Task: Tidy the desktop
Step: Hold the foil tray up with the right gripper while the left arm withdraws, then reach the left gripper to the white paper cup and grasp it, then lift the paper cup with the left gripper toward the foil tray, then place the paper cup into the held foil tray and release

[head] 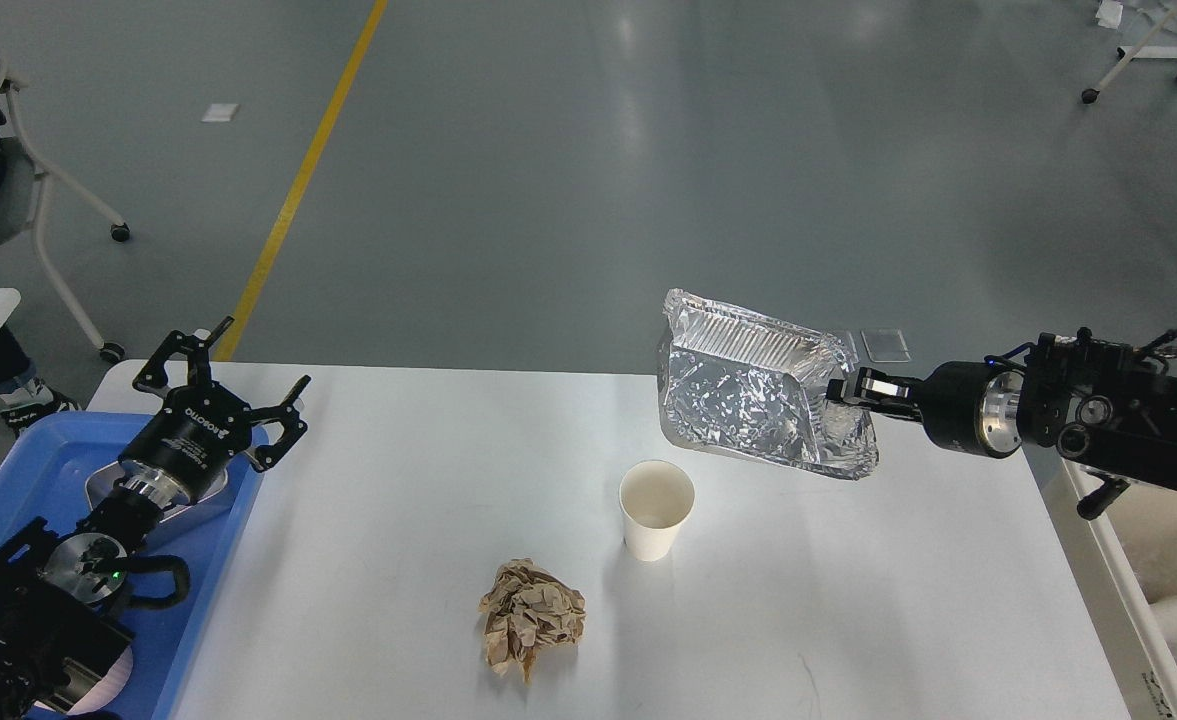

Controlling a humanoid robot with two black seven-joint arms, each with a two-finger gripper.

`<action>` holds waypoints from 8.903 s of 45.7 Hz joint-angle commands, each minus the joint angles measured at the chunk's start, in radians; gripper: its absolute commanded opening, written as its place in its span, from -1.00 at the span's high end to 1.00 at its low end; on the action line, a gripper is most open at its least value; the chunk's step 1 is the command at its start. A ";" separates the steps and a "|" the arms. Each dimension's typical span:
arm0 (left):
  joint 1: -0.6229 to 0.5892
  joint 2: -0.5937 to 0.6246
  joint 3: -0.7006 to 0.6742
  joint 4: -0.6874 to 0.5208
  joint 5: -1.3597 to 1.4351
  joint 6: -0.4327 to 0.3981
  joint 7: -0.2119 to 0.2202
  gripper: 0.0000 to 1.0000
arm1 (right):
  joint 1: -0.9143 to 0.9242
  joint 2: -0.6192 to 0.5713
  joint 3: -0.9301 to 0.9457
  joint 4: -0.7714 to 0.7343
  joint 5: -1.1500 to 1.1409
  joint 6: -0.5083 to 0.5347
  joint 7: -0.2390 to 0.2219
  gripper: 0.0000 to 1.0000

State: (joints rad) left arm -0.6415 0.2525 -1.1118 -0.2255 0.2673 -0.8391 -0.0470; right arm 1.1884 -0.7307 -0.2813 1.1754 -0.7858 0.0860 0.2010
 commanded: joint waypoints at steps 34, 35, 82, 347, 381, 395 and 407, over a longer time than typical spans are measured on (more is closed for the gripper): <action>-0.024 0.798 0.610 -1.038 0.240 0.454 -0.094 -0.95 | -0.012 -0.007 0.057 0.003 0.014 -0.006 0.000 1.00; -0.014 0.823 0.610 -1.073 0.246 0.460 -0.094 -0.95 | -0.012 -0.007 0.057 0.001 0.014 -0.006 0.000 1.00; -0.090 1.406 0.595 -1.318 0.309 -0.023 0.018 -0.95 | -0.035 -0.003 0.045 -0.005 -0.039 0.018 0.001 1.00; -0.613 -0.140 0.625 -0.680 0.653 -0.023 0.498 0.97 | 0.111 0.278 -0.052 -0.071 0.082 0.149 -0.141 1.00; -0.575 -0.157 0.618 -0.552 0.647 -0.041 0.495 -0.71 | 0.111 0.264 -0.039 -0.117 0.085 0.179 -0.133 1.00; -0.573 -0.134 0.601 -0.526 0.558 0.000 0.498 -0.96 | 0.115 0.203 -0.032 -0.108 0.085 0.198 -0.130 1.00; -0.610 -0.137 0.546 -0.526 0.497 0.178 0.483 -0.96 | 0.115 0.186 -0.029 -0.097 0.085 0.201 -0.129 1.00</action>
State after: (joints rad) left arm -1.2301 0.1138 -0.5325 -0.7515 0.7709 -0.7185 0.4452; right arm 1.3039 -0.5412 -0.3109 1.0721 -0.7011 0.2874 0.0719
